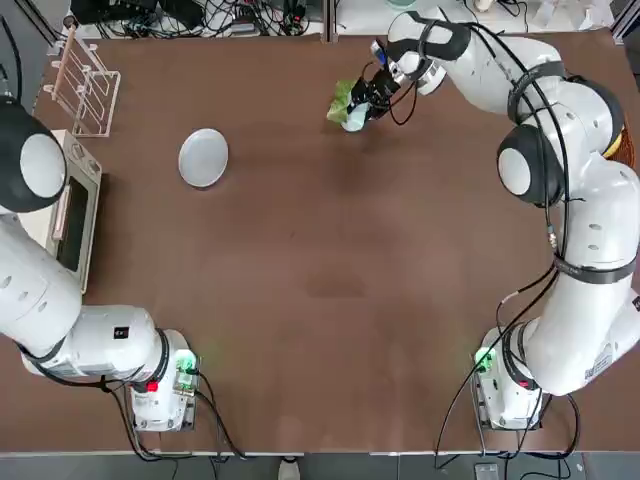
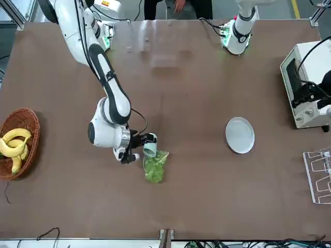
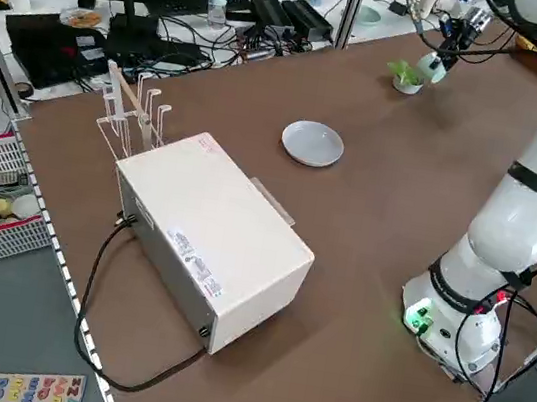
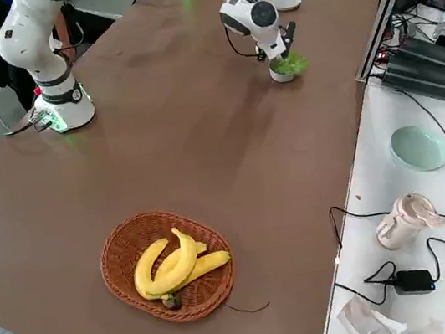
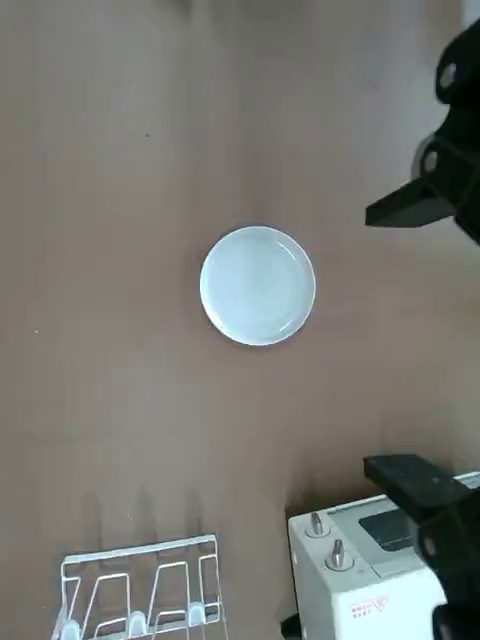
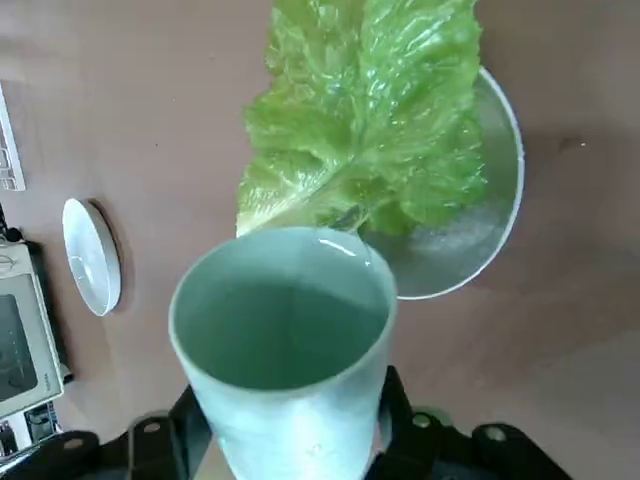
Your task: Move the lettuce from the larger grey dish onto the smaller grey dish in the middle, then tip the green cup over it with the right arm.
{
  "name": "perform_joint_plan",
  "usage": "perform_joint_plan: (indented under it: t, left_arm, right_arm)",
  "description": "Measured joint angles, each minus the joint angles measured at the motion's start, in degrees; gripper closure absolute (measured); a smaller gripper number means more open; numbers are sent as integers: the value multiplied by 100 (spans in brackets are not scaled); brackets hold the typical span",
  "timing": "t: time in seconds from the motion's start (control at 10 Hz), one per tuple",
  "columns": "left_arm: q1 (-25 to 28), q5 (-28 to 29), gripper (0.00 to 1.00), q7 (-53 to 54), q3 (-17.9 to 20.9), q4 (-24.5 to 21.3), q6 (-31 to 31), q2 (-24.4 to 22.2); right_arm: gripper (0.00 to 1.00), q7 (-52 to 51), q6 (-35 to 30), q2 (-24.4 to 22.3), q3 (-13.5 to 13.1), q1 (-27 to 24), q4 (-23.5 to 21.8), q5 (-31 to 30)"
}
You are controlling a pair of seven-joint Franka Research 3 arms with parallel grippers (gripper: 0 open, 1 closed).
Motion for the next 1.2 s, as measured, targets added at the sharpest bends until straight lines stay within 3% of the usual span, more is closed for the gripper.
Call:
perform_joint_plan:
  t: [1.2]
  left_arm:
    - [69,0,0,3,27,0,-40,-1]
  right_arm:
    - [31,1938,-395,13,-29,-127,92,10]
